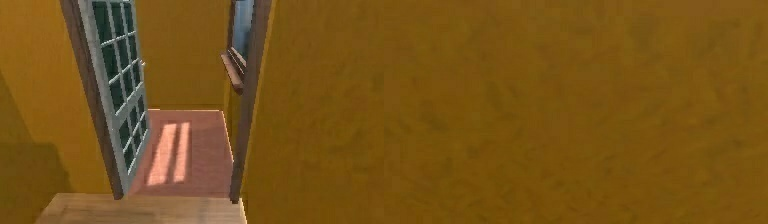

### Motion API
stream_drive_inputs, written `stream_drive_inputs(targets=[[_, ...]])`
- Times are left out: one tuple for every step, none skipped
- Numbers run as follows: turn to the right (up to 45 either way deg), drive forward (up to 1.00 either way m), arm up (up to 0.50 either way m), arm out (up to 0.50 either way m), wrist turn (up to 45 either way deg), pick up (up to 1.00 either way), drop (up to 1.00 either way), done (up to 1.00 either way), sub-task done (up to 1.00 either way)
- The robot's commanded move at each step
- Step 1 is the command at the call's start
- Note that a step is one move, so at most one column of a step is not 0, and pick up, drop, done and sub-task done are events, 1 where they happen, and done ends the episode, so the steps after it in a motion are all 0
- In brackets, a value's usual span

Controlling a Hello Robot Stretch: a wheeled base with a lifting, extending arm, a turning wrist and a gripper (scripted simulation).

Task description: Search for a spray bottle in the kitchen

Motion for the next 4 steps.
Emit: stream_drive_inputs(targets=[[0.0, 0.50, 0.00, 0.00, 0.0, 0.00, 0.00, 0.00, 0.00], [-6.0, 0.00, 0.00, 0.00, 0.0, 0.00, 0.00, 0.00, 0.00], [-3.0, 0.00, 0.00, 0.00, 0.0, 0.00, 0.00, 0.00, 0.00], [0.0, 1.00, 0.00, 0.00, 0.0, 0.00, 0.00, 0.00, 0.00]])
